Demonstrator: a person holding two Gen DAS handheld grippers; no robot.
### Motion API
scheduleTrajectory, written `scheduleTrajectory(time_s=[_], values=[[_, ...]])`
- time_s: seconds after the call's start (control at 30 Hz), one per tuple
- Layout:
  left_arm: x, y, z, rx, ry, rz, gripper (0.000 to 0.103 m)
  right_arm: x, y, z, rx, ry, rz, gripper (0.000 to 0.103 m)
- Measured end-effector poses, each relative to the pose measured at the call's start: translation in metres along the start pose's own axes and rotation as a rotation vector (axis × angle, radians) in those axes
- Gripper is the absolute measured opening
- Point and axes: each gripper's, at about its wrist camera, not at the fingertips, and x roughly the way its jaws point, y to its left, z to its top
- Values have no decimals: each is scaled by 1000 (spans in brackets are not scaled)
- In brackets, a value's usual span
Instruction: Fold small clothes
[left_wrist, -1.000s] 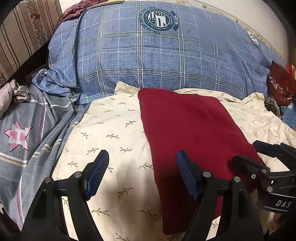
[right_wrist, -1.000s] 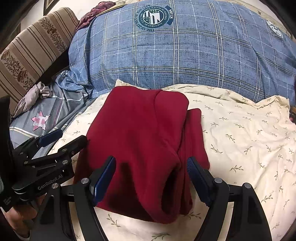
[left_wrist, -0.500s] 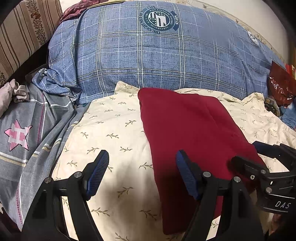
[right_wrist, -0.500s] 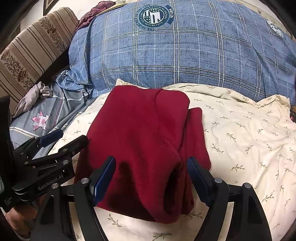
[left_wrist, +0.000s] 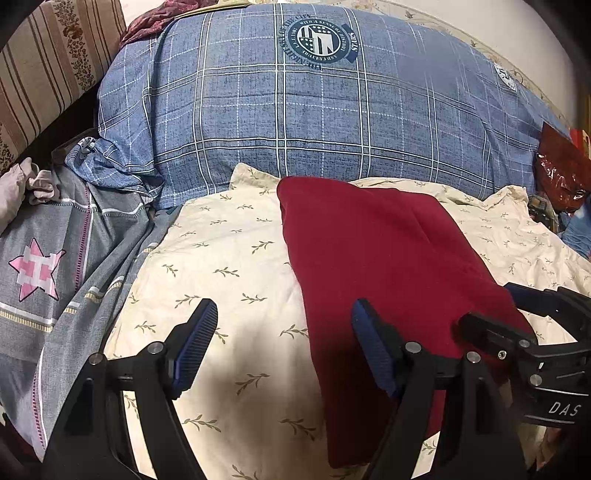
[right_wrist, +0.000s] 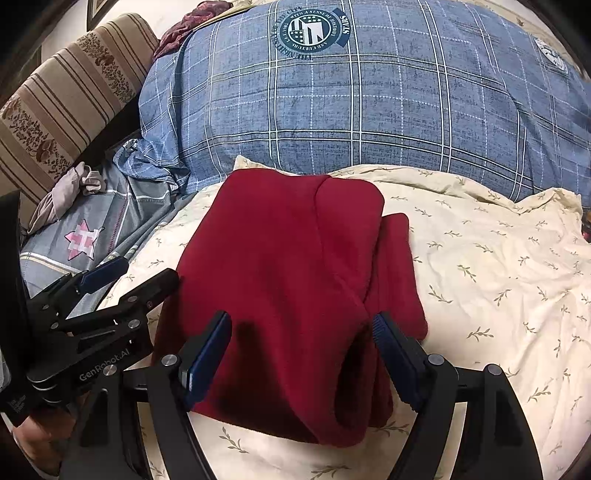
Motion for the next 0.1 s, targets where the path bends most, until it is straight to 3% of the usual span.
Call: scheduleTrajectory(time_s=[0.1], values=[[1,3,1,-13,17,-18,75,1,-2,0,3,0,2,80]])
